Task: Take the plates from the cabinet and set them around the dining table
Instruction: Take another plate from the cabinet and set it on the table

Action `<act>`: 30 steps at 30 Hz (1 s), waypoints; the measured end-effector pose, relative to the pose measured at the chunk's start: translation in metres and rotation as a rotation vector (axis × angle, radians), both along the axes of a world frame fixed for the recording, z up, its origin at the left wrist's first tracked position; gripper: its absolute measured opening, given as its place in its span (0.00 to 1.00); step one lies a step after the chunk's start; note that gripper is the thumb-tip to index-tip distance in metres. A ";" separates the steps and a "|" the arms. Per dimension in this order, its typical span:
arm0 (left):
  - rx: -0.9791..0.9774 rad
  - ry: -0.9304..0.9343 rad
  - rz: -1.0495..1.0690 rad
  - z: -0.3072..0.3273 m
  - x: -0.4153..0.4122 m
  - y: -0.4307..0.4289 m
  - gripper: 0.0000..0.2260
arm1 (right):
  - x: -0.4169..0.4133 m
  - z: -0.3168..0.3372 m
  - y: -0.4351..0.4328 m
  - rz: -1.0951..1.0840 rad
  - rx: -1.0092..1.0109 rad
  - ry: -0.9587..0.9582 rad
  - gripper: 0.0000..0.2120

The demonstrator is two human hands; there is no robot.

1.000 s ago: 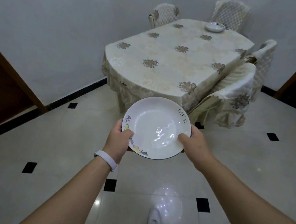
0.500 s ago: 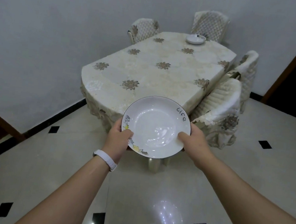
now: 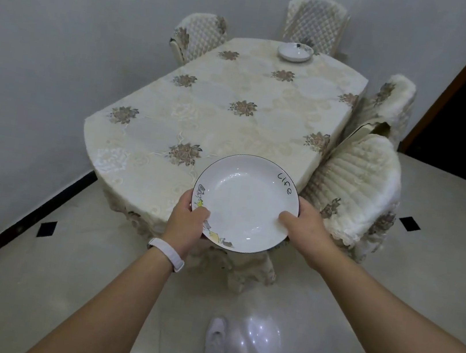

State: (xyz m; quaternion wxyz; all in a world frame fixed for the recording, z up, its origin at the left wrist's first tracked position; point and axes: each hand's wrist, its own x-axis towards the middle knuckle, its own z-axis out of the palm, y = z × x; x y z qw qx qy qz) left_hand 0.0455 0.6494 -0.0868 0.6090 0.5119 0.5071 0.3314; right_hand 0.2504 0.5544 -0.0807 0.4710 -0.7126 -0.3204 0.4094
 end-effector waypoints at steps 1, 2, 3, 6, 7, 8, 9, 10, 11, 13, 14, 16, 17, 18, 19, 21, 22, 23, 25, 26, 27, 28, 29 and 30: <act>0.001 0.015 -0.011 -0.003 0.003 0.019 0.19 | 0.002 0.000 0.015 -0.007 -0.013 -0.015 0.17; -0.001 0.019 -0.021 -0.005 0.007 0.036 0.19 | 0.004 0.000 0.031 -0.011 -0.021 -0.031 0.17; -0.006 0.014 -0.031 -0.007 0.010 0.053 0.19 | 0.007 0.001 0.047 -0.013 -0.027 -0.044 0.17; -0.002 0.021 -0.091 -0.008 0.023 0.101 0.19 | 0.019 0.000 0.089 -0.023 -0.036 -0.066 0.18; 0.007 0.025 -0.108 -0.008 0.027 0.115 0.19 | 0.022 0.001 0.100 -0.021 -0.034 -0.071 0.18; 0.014 0.028 -0.121 -0.006 0.032 0.128 0.19 | 0.026 0.001 0.110 -0.031 -0.032 -0.074 0.18; 0.020 0.030 -0.135 -0.005 0.038 0.140 0.19 | 0.030 0.003 0.119 -0.050 -0.031 -0.079 0.18; 0.026 0.035 -0.150 -0.004 0.045 0.150 0.20 | 0.034 0.004 0.127 -0.072 -0.034 -0.086 0.18; 0.035 0.042 -0.165 -0.004 0.051 0.158 0.19 | 0.039 0.004 0.133 -0.090 -0.042 -0.091 0.18; 0.050 0.062 -0.195 -0.006 0.063 0.172 0.17 | 0.050 0.004 0.143 -0.112 -0.056 -0.106 0.19; 0.057 0.067 -0.212 -0.008 0.069 0.179 0.16 | 0.056 0.004 0.147 -0.116 -0.068 -0.122 0.19; 0.071 0.073 -0.244 -0.013 0.082 0.191 0.15 | 0.065 0.001 0.154 -0.118 -0.093 -0.125 0.21; 0.077 0.078 -0.259 -0.017 0.088 0.196 0.15 | 0.070 -0.001 0.156 -0.117 -0.097 -0.118 0.23; 0.078 0.089 -0.269 -0.019 0.094 0.200 0.15 | 0.076 -0.006 0.159 -0.121 -0.101 -0.111 0.24; 0.076 0.103 -0.278 -0.023 0.100 0.205 0.14 | 0.081 -0.012 0.162 -0.129 -0.109 -0.110 0.25; 0.068 0.129 -0.295 -0.032 0.111 0.213 0.14 | 0.093 -0.024 0.167 -0.134 -0.127 -0.120 0.27; 0.068 0.139 -0.300 -0.035 0.117 0.217 0.14 | 0.097 -0.028 0.170 -0.133 -0.138 -0.123 0.27; 0.069 0.151 -0.301 -0.038 0.123 0.220 0.14 | 0.102 -0.031 0.174 -0.137 -0.152 -0.122 0.25; 0.058 0.179 -0.274 -0.043 0.133 0.225 0.14 | 0.112 -0.038 0.184 -0.145 -0.173 -0.105 0.20; 0.045 0.187 -0.244 -0.046 0.137 0.226 0.14 | 0.117 -0.042 0.189 -0.140 -0.173 -0.090 0.18; 0.034 0.197 -0.220 -0.050 0.141 0.229 0.14 | 0.121 -0.047 0.194 -0.131 -0.172 -0.082 0.18; 0.027 0.215 -0.206 -0.054 0.145 0.231 0.13 | 0.127 -0.052 0.200 -0.121 -0.170 -0.084 0.18; 0.023 0.240 -0.197 -0.060 0.149 0.235 0.13 | 0.132 -0.058 0.204 -0.107 -0.182 -0.097 0.18; 0.026 0.265 -0.193 -0.065 0.153 0.238 0.12 | 0.137 -0.065 0.208 -0.088 -0.197 -0.107 0.19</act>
